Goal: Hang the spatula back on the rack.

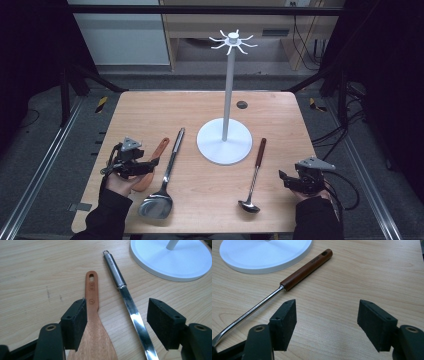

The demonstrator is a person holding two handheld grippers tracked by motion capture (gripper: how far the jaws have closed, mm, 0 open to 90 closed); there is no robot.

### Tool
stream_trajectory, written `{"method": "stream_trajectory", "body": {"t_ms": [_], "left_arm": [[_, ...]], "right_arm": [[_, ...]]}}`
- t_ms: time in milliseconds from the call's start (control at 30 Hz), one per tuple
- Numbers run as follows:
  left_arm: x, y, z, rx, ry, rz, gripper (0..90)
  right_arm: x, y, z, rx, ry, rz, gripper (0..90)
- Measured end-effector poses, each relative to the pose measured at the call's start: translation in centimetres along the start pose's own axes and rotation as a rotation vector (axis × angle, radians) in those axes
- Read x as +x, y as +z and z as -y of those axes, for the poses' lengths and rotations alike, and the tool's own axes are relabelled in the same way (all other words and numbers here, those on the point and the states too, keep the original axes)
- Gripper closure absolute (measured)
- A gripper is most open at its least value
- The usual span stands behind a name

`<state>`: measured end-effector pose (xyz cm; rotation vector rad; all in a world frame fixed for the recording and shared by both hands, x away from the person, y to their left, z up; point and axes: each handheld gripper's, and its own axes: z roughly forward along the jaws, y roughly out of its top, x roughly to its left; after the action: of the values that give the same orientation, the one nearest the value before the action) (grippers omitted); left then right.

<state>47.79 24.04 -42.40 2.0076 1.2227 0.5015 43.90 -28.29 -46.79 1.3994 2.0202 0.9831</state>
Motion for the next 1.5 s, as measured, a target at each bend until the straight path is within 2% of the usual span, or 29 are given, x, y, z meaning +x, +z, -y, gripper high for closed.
{"method": "stream_trajectory", "body": {"t_ms": [267,533,700,900,1000,1200,1500], "left_arm": [[-1.4,0.8,-0.7,0.019,0.05,0.004,32.8],[-1.9,1.5,-2.2,0.068,0.066,-0.008,35.1],[-2.5,1.8,-3.3,0.102,0.08,-0.008,37.8],[-2.9,3.0,-3.8,0.138,0.092,-0.016,38.8],[-2.9,3.8,-3.7,0.151,0.082,-0.017,42.2],[-2.7,5.5,-3.4,0.216,0.066,-0.024,43.3],[-2.6,7.0,-2.9,0.281,0.036,-0.019,48.5]], "right_arm": [[0.2,0.1,0.0,0.006,0.003,-0.007,32.2],[0.3,0.1,-0.1,0.007,0.004,-0.01,32.4],[0.6,0.1,-0.2,0.012,-0.019,-0.012,32.4],[0.6,0.1,-0.2,0.008,-0.013,-0.014,32.5],[0.6,0.1,-0.2,0.006,-0.011,-0.013,32.4],[0.7,0.2,-0.3,0.013,-0.011,-0.021,32.5],[0.7,0.3,-0.3,0.012,-0.015,-0.017,32.8]]}}
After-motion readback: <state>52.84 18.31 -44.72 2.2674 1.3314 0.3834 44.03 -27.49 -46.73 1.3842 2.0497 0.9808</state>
